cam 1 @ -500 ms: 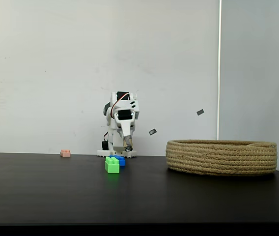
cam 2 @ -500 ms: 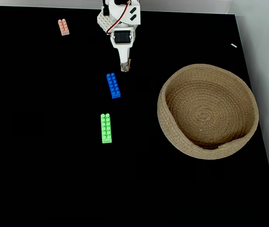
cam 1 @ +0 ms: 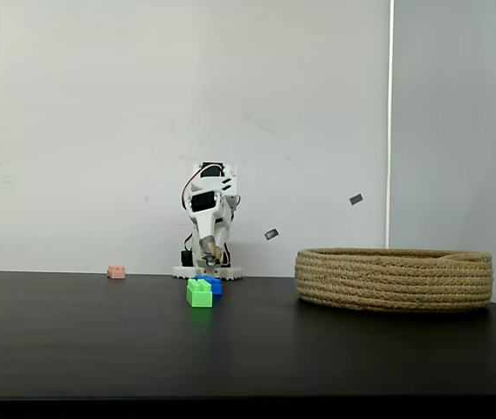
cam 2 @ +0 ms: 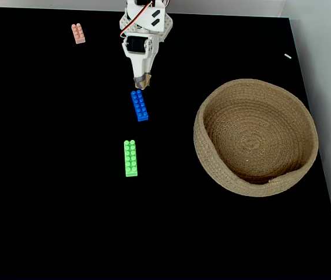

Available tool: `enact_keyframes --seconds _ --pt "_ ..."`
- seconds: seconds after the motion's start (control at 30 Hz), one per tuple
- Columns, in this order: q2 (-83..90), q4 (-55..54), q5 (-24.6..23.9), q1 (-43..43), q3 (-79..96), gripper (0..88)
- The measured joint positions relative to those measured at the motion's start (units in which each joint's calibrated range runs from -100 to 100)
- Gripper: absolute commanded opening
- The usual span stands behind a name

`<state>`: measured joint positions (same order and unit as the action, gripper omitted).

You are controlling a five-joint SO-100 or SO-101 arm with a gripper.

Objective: Place the lego blocks in the tray

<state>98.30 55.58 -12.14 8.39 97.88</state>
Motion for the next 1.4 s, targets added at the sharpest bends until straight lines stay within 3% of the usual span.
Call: enact_keyframes --seconds 0.87,1.13,1.27,1.4 --pt "0.0 0.2 0.0 -0.3 0.0 0.1" --pt "-6.1 16.9 -2.7 -3.7 -19.8 0.6" --pt "-13.7 21.4 -5.5 -3.1 -31.2 10.0" --pt "-18.7 21.9 -8.3 -0.9 -34.8 24.9"
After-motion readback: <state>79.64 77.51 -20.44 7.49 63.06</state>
